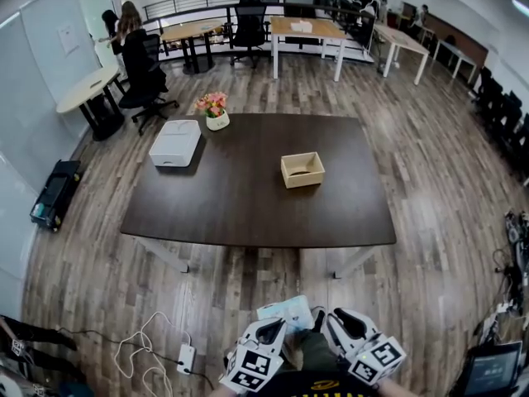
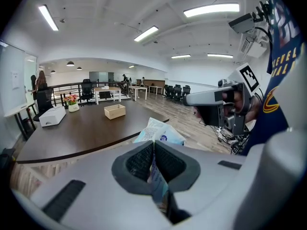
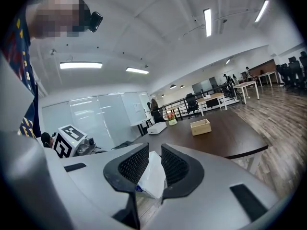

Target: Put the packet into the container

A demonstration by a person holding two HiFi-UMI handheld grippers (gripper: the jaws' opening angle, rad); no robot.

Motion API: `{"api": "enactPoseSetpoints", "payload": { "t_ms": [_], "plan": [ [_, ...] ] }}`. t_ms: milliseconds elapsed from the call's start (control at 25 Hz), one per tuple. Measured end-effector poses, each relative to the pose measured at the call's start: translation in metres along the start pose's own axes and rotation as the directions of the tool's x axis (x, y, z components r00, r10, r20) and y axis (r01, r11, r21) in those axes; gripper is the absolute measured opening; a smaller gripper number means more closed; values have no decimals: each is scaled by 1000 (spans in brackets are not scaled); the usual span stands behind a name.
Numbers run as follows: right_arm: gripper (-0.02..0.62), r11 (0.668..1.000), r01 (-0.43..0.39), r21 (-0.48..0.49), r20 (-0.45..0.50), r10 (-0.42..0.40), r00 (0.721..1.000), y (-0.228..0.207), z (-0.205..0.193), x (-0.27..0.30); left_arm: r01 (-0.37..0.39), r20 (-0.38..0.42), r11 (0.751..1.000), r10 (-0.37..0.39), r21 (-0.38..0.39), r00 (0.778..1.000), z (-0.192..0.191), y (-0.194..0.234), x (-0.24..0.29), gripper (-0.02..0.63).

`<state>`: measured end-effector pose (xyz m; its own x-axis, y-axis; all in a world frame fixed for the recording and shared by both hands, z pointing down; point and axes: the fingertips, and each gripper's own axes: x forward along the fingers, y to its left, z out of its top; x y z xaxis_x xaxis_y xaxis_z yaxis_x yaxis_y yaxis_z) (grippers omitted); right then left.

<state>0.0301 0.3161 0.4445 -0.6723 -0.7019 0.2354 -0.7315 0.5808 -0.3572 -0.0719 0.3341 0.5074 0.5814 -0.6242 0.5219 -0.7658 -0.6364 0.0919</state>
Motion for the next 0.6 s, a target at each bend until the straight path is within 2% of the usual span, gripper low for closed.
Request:
{"api": "enactPoseSetpoints", "payload": {
  "t_ms": [320, 600],
  "plan": [
    [72, 999, -43, -3, 16, 43, 999, -35, 31, 55, -39, -10, 999, 39, 12, 999, 33, 42, 36, 6],
    [72, 996, -89, 4, 10, 89, 996, -86, 61, 92, -72, -13, 997, 72, 10, 997, 72, 68, 89, 6]
  ]
}}
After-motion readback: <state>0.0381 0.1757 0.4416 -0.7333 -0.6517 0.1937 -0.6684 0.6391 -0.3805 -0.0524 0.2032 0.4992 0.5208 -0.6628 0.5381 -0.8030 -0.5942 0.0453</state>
